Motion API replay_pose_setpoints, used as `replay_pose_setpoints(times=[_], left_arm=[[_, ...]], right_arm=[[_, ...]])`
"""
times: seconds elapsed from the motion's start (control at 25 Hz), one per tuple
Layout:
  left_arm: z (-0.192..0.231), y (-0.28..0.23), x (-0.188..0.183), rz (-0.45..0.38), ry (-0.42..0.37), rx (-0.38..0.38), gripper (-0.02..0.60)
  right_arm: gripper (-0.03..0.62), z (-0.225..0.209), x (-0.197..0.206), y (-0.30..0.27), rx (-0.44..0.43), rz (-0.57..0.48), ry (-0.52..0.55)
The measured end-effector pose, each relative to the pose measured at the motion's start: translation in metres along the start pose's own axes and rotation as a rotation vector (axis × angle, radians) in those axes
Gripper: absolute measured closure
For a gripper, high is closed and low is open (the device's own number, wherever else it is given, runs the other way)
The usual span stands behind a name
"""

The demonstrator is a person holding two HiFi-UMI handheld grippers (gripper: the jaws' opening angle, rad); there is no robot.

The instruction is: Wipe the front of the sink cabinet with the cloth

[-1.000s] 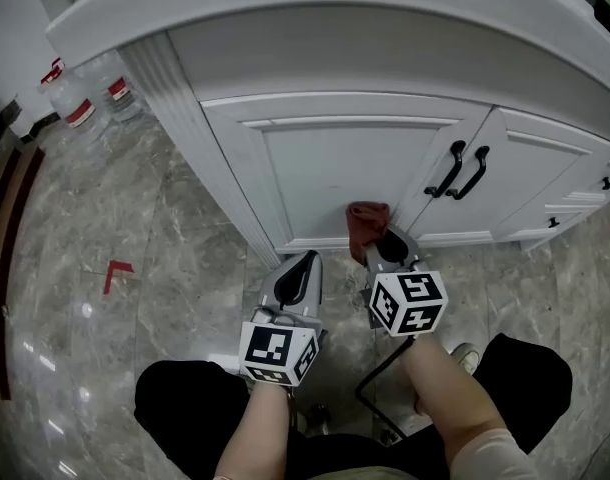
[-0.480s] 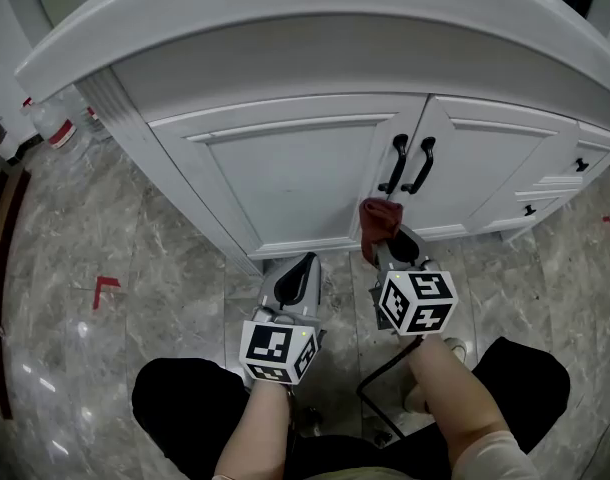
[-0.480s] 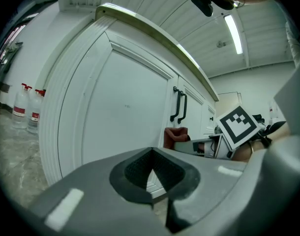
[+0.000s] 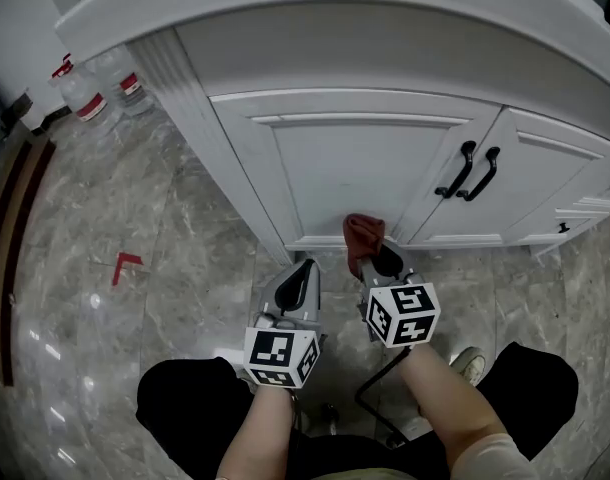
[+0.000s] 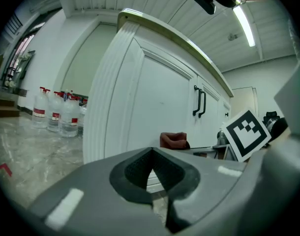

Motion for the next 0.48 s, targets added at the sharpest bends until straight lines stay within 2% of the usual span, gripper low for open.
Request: replay_pose_setpoints(times=[0.12, 0.24, 0.48], left_arm=[[0.033, 0.015, 0.008, -0.004, -0.013, -0.058, 0.581], [0.062, 0.027, 0.011, -0.004, 0.007, -0.106, 0.581], [0.087, 0.036, 0.009, 0.003, 0.004, -0.139, 0.581]], right_arm=[[0.516, 0.030, 0.019, -0.027, -0.056, 0.037, 0.013], [0.516, 0.059, 0.035, -0.049, -0.110, 0.073, 0.025], [0.516, 0.101, 0.052, -0.085, -0.178, 0.114, 0.045]])
Point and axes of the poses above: the fingertips, and each gripper's own axes: y backward along the fingers, z to its left, x out of its underside, the point moved 4 cm from there along y, backward along the fingers, and after that the axes turned 1 degree about -x, right-handed, at the moved point
